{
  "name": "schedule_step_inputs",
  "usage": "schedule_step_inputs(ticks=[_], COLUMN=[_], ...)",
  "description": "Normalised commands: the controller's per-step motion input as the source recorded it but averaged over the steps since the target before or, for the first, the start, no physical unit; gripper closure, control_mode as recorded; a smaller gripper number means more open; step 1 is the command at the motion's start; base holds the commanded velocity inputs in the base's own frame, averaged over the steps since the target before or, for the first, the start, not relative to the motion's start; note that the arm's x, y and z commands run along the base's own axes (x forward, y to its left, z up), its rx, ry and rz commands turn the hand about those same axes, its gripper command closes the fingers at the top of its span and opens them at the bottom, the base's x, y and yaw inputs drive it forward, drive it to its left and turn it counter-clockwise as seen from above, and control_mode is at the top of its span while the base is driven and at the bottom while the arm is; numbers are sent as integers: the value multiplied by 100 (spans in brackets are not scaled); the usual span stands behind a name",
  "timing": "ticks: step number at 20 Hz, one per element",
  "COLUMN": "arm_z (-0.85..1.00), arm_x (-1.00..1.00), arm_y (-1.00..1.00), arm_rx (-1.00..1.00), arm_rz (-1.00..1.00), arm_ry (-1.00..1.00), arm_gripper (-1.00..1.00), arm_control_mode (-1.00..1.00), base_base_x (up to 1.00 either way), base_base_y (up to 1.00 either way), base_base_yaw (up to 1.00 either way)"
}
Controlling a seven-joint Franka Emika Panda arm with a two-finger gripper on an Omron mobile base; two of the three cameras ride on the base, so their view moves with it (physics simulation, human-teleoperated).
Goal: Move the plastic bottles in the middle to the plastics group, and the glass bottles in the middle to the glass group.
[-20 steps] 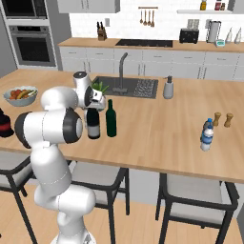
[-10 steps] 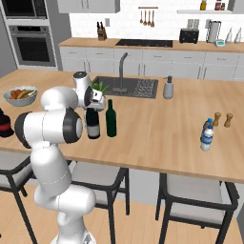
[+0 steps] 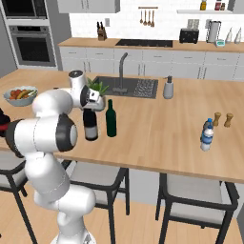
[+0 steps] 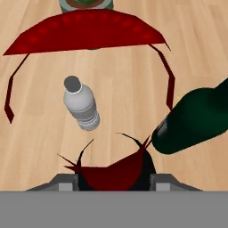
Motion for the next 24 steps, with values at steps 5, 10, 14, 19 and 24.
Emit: schedule_step_inputs(ticks=[5,10,14,19,24], arm_z=[32,5,23,32,9], arm_x=[-76,-34,-3,9,15], arm_y=[18,56,97,100,99], arm_rx=[0,0,-2,-8,-9], arm_rz=[10,24,31,26,21], arm_ry=[-6,0,0,4,11], arm_gripper=[100,100,100,100,100], arm_control_mode=[-100,-100,-100,-100,-100], base_base_x=[0,0,0,0,0], base_base_y=[0,0,0,0,0], base_base_yaw=[0,0,0,0,0])
